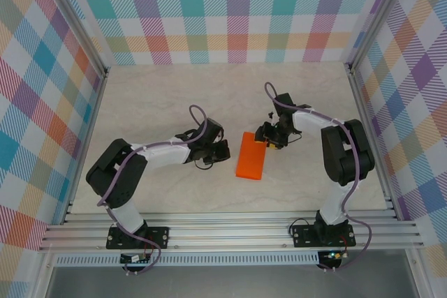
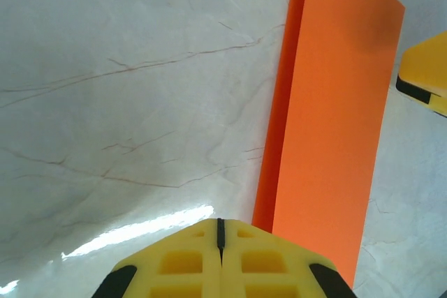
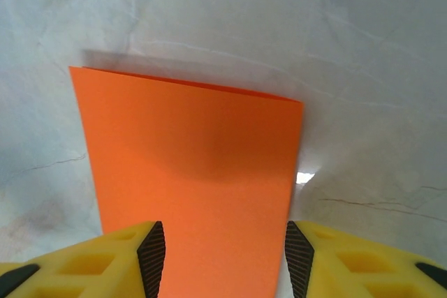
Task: Fold a paper plane with a square sheet of paper (pick it up from the middle)
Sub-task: Fold the square sheet of paper in half at the center of the table, then move the paper to the center of the table.
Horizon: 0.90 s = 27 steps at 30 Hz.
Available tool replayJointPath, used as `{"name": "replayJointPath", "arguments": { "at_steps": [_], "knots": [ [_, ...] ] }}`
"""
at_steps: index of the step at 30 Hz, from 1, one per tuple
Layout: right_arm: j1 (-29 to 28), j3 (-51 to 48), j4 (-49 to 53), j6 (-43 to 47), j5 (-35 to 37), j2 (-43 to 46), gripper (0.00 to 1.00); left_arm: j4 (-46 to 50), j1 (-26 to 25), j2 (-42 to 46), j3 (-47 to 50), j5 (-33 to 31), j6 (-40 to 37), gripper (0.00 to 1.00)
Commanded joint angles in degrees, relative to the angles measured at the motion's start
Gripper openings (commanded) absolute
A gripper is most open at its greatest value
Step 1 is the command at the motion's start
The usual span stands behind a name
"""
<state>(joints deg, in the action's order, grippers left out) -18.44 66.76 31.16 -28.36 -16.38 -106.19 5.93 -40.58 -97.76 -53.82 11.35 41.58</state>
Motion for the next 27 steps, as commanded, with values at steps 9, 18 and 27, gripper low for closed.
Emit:
{"name": "replayJointPath", "arguments": {
  "at_steps": [9,18,27],
  "knots": [
    [-1.12,0.88,0.46,-1.56,-0.41,-0.88,0.53,-1.73,0.77,1.75,1.51,1.87,2.61,0.15],
    [-1.16,0.76,-1.82,-1.29,-4.41,-1.70,0.52,-4.88,0.79,0.46,2.50,7.12,6.03,0.30],
    [-1.16,0.22,-1.93,-0.83,-3.12,2.42,0.51,-8.47,0.59,-1.16,3.52,11.93,8.38,0.40]
  ]
}}
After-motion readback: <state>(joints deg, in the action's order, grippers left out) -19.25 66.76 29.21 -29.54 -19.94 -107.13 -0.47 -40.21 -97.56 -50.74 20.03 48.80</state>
